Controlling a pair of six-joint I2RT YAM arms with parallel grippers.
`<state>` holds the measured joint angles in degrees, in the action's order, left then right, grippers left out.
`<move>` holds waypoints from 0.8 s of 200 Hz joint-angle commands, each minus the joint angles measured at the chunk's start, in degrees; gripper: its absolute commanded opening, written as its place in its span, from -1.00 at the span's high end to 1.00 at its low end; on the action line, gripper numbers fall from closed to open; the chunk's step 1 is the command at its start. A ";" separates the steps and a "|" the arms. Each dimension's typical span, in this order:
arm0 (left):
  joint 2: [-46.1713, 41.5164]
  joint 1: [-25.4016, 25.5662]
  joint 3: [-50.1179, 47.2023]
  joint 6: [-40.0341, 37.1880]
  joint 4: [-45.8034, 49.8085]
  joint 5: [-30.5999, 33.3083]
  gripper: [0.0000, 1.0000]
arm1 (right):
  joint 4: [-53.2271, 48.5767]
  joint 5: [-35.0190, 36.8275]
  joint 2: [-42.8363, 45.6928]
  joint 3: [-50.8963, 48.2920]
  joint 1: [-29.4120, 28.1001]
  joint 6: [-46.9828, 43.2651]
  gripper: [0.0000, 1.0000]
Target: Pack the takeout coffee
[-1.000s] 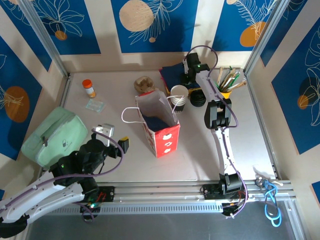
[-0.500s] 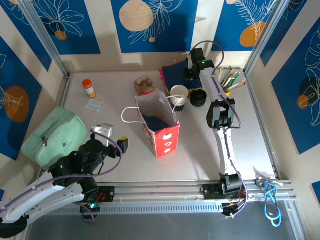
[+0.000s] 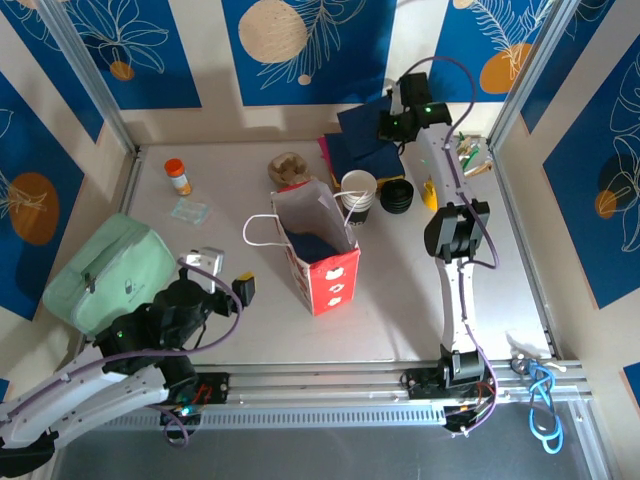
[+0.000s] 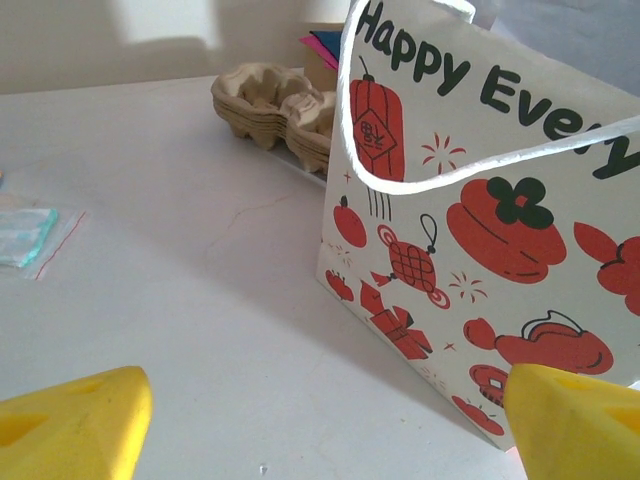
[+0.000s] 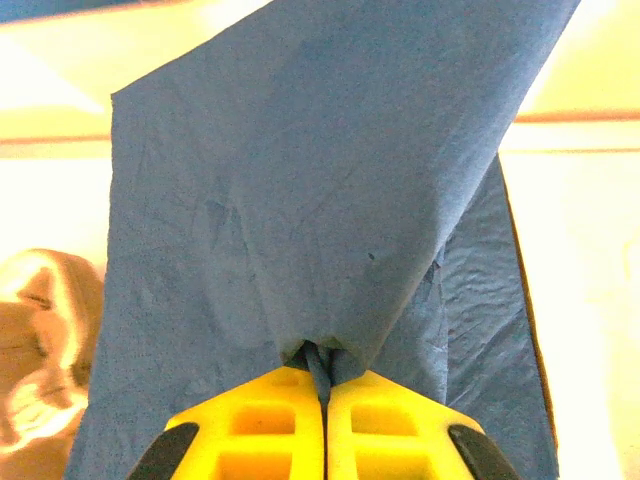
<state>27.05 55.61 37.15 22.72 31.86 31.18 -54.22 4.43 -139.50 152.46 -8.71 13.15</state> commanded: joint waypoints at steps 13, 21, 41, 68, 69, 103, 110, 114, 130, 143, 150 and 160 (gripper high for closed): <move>-0.55 -0.60 2.47 1.14 0.00 0.13 -0.81 | -3.26 -6.52 7.46 3.01 1.36 4.40 0.95; -0.68 -0.55 2.87 1.23 0.05 -0.01 -0.81 | -3.80 -8.02 8.63 3.02 1.79 5.29 0.95; -1.00 -0.60 3.60 1.25 -0.52 -0.69 -0.81 | -5.20 -13.15 11.70 3.01 2.66 8.01 0.96; -1.03 -0.60 4.07 1.19 -1.47 -1.55 -0.81 | -7.57 -20.43 16.09 2.16 3.85 13.09 1.00; -0.99 -0.60 4.03 1.19 -1.50 -1.55 -0.81 | -7.61 -20.87 16.27 2.06 3.91 13.29 1.00; -0.94 -0.60 4.25 0.97 -2.89 -2.43 -0.82 | -7.82 -32.08 21.96 -1.72 4.95 19.08 1.00; -0.88 -0.60 4.28 0.84 -3.00 -2.71 -0.82 | -8.52 -32.97 22.84 -1.91 5.00 19.87 1.00; -0.86 -0.60 4.34 0.83 -3.11 -2.77 -0.82 | -8.78 -33.70 23.37 -1.97 4.93 20.20 1.00; -0.70 -0.60 4.60 0.74 -3.44 -3.20 -0.82 | -9.62 -36.73 25.60 -2.88 4.91 21.55 1.00; -0.59 -0.60 4.60 0.74 -3.79 -3.61 -0.82 | -9.69 -38.67 27.75 -4.25 4.69 22.76 1.00; -0.51 -0.60 4.60 0.70 -3.99 -3.83 -0.82 | -9.47 -39.68 28.92 -5.20 4.46 23.37 1.00; -0.34 -0.57 4.69 0.75 -4.12 -4.27 -0.83 | -8.67 -41.64 30.78 -6.74 4.18 24.22 1.00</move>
<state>26.59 55.55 40.10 23.16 29.78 28.53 -61.67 -29.34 -113.10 148.31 -3.86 33.58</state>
